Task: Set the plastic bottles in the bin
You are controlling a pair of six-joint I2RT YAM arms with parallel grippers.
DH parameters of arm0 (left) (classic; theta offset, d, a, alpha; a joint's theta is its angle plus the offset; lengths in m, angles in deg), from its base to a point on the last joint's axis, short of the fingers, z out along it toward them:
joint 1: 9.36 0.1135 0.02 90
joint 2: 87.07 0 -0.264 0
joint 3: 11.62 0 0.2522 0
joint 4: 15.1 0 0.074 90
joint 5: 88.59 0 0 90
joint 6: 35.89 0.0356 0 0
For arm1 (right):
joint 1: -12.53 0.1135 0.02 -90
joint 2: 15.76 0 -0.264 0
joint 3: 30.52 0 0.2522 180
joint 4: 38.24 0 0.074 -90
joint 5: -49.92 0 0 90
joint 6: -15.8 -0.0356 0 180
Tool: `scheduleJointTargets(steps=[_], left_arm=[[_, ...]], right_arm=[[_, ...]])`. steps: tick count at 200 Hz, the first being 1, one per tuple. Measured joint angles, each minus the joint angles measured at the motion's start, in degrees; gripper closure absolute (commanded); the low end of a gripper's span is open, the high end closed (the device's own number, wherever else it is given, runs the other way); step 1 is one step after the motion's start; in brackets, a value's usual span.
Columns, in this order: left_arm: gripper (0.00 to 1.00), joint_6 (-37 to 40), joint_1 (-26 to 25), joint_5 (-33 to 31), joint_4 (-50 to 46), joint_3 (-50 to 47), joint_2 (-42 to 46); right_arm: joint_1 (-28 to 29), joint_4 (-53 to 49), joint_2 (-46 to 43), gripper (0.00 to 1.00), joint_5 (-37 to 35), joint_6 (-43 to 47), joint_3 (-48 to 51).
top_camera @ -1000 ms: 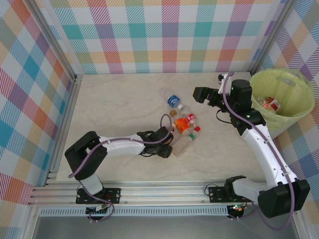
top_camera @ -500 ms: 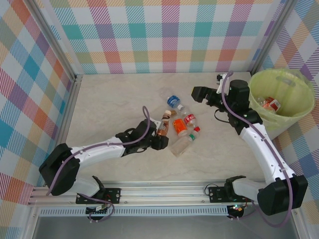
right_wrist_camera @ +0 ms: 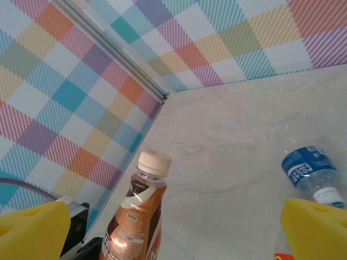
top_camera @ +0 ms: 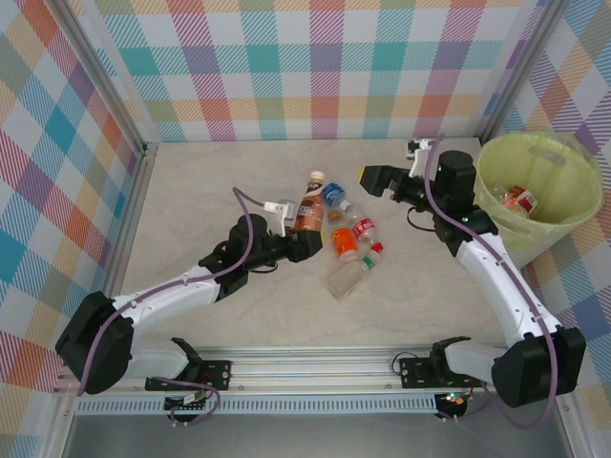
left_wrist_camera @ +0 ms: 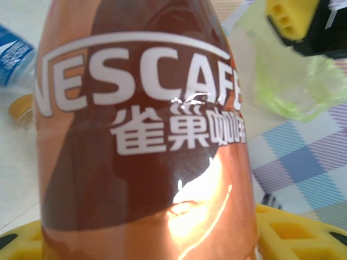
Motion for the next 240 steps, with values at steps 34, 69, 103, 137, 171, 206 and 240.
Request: scheduleJointTargets(steps=[34, 69, 103, 137, 171, 206, 240], left_arm=[[0.54, -2.14, 0.28, 6.58, 6.64, -0.13, 0.00], [0.54, -3.30, 0.28, 10.49, 9.44, -0.13, -0.09], [0.55, -4.02, 0.28, 12.72, 11.28, -0.07, -1.01], [0.55, -4.74, 0.28, 13.84, 11.67, 0.28, -1.95], [0.55, -4.76, 0.28, 14.14, 11.72, 0.92, -2.10], [0.55, -4.90, 0.28, 14.12, 12.15, 1.11, -2.67], [0.53, -4.90, 0.28, 13.07, 12.00, 1.11, -2.67]], right_arm=[[0.26, 1.05, 0.31, 0.00, 2.51, -0.33, 0.00], [0.85, 1.42, 2.12, 0.00, 6.40, -0.61, -0.11], [2.54, 1.92, 5.27, 0.00, 10.58, -1.84, -1.86], [5.31, 3.04, 7.50, 0.00, 12.07, -2.54, -4.11], [7.58, 6.08, 11.43, 0.08, 12.07, -4.76, -6.14], [8.87, 8.04, 15.52, 0.33, 12.07, -7.04, -6.43], [9.29, 10.01, 16.00, 0.53, 12.09, -7.74, -6.43]])
